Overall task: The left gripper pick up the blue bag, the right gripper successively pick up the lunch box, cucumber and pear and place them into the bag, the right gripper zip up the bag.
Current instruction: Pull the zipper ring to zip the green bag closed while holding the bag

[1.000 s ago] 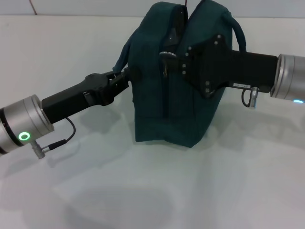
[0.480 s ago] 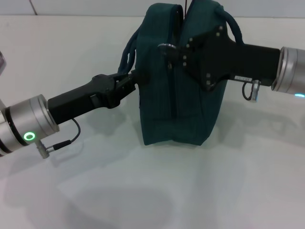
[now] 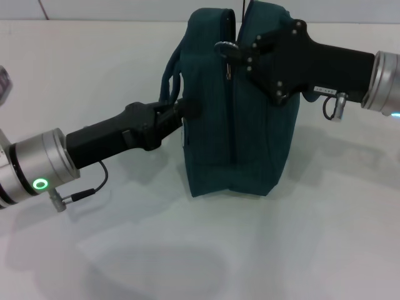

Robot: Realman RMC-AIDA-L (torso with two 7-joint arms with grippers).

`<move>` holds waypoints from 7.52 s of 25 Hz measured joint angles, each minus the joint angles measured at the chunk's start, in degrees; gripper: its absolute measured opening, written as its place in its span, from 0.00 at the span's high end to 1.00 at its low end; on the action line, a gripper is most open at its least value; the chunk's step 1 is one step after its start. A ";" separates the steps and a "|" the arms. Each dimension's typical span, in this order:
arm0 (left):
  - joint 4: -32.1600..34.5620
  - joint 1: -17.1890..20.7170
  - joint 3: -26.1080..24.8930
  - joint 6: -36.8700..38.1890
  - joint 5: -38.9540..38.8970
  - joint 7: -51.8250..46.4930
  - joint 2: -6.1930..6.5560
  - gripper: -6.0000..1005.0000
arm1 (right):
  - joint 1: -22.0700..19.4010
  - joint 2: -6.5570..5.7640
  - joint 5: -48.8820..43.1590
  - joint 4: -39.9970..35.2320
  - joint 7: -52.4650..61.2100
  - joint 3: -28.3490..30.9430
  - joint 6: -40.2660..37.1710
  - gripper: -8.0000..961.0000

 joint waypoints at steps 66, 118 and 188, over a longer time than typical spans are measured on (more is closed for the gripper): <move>-0.06 8.30 -6.92 5.21 1.13 4.40 0.06 0.82 | 3.46 -0.06 0.04 10.58 24.00 8.03 8.49 0.98; 68.25 -14.77 8.01 5.82 40.00 -73.49 0.36 0.25 | 3.82 0.19 1.02 12.83 19.69 13.46 4.27 0.98; 68.36 -0.05 27.90 -18.94 42.61 -55.37 -0.15 0.90 | 4.66 -0.07 0.57 13.70 19.70 13.21 4.14 0.98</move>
